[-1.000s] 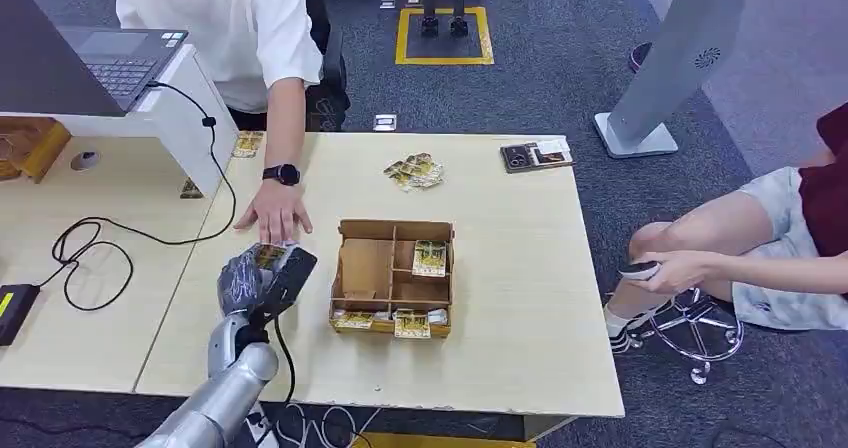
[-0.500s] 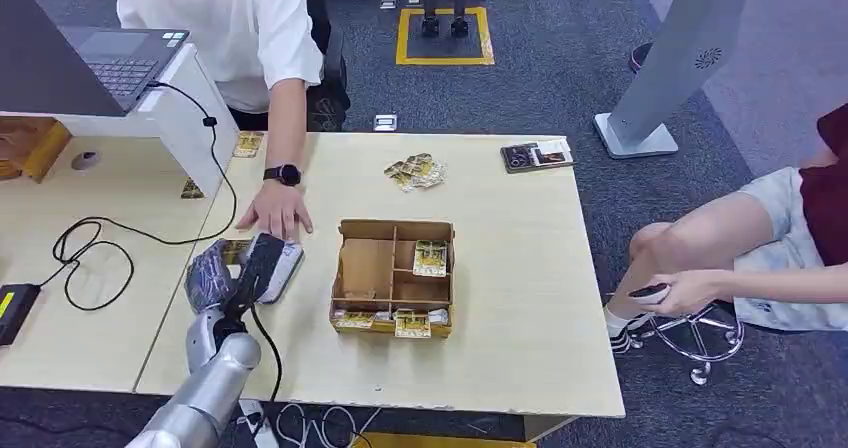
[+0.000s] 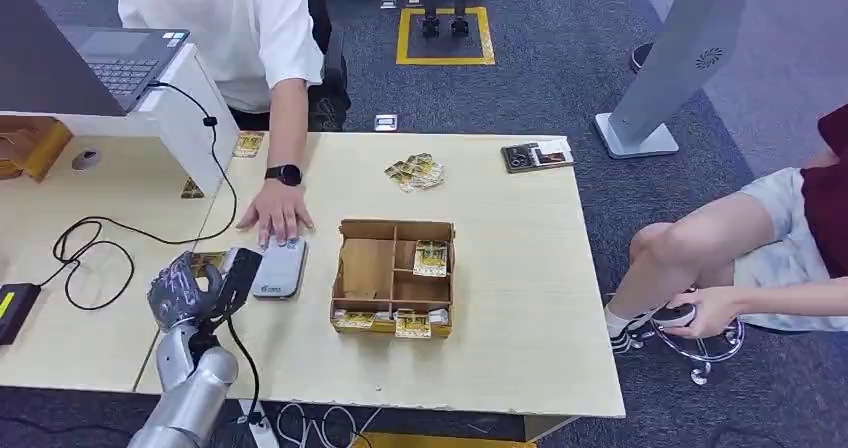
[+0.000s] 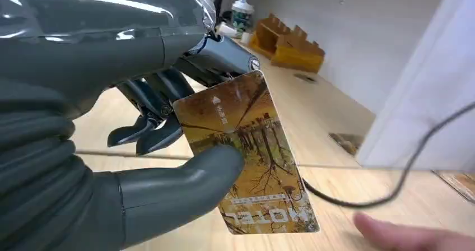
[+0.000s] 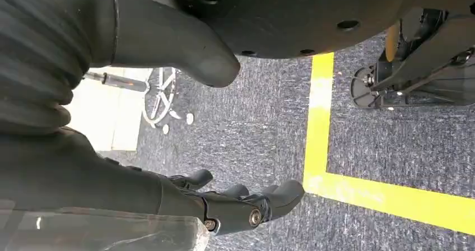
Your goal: Pass the card to the sensor for recognition and then transmit it.
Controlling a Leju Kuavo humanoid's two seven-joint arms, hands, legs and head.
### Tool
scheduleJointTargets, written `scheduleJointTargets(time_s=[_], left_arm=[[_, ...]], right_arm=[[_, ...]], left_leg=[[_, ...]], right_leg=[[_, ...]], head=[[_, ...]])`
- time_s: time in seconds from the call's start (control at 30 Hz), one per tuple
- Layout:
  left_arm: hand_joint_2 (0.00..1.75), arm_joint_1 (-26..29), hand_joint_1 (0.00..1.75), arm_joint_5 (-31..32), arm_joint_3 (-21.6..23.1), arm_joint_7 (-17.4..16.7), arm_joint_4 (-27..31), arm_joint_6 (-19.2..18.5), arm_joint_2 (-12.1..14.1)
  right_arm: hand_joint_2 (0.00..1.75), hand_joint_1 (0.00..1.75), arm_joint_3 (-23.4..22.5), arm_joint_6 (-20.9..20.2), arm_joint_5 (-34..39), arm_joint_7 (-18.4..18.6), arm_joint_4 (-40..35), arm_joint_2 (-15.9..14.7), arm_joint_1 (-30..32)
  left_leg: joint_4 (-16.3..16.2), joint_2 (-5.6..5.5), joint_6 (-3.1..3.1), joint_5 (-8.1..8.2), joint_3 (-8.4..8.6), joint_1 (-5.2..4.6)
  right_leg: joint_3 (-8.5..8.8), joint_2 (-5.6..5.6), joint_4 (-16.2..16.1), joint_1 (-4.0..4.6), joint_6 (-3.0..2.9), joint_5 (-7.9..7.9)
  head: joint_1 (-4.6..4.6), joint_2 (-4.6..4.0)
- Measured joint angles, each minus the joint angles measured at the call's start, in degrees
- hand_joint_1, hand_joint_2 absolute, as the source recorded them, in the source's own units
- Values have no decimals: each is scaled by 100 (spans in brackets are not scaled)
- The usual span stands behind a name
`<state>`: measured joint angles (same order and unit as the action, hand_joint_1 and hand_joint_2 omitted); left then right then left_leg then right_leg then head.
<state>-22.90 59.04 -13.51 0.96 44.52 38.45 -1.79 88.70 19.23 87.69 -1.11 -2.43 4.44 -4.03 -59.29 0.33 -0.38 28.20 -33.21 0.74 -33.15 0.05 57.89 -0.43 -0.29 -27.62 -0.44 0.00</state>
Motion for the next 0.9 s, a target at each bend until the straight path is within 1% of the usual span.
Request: scheduleJointTargets(time_s=[0.07,0.1,0.17,0.23,0.27,0.37,0.4,0.53,0.7,0.9], left_arm=[[175,131,175,28,-376,186,197,0,-7],[175,159,175,15,-490,243,260,0,-9],[175,204,175,-59,-640,459,376,0,-24],[175,240,175,-167,-826,792,525,0,-94],[175,271,175,-223,-939,1031,659,0,-148],[175,365,175,-361,-1075,1472,1033,0,-327],[175,389,175,-385,-1077,1535,1135,0,-385],[175,504,175,-472,-986,1515,1527,0,-629],[175,636,175,-564,-409,1351,1866,0,-776],[175,666,175,-343,265,1147,1998,0,-881]], right_arm=[[175,0,0,0,0,0,0,0,-2],[175,0,0,0,0,-2,0,0,-3],[175,0,0,0,0,-2,0,0,-3],[175,0,0,0,0,-4,0,0,-3],[175,0,0,0,2,-4,0,0,-3],[175,0,0,0,9,-9,2,0,-2],[175,0,0,0,11,-9,4,0,-2],[175,0,0,-4,17,-20,13,0,-3],[175,0,0,-17,37,-33,33,7,-2],[175,0,0,-28,0,-35,42,9,-3]], left_leg=[[0,-2,0,0,-1,0],[0,-3,0,0,-2,0],[0,-2,0,0,-2,0],[0,-2,0,0,-2,-1],[-1,-2,0,0,-2,-1],[-1,-3,1,1,-3,-2],[-1,-4,1,0,-3,-2],[-1,-3,1,1,-3,-2],[-2,-4,1,1,-2,-2],[-1,-4,1,1,-2,-2]], right_leg=[[0,-2,0,0,0,0],[0,-2,0,0,0,0],[0,-1,0,0,0,0],[0,-1,-1,0,0,0],[0,-1,-2,0,0,0],[0,-2,-5,-1,1,0],[0,-4,-5,-1,1,0],[0,-4,-6,-2,1,0],[-1,-5,-6,-2,1,0],[-1,-6,-6,-2,1,0]], head=[[0,-2],[0,0],[0,0],[2,0],[2,0],[0,0],[0,0],[2,0],[0,0],[2,0]])
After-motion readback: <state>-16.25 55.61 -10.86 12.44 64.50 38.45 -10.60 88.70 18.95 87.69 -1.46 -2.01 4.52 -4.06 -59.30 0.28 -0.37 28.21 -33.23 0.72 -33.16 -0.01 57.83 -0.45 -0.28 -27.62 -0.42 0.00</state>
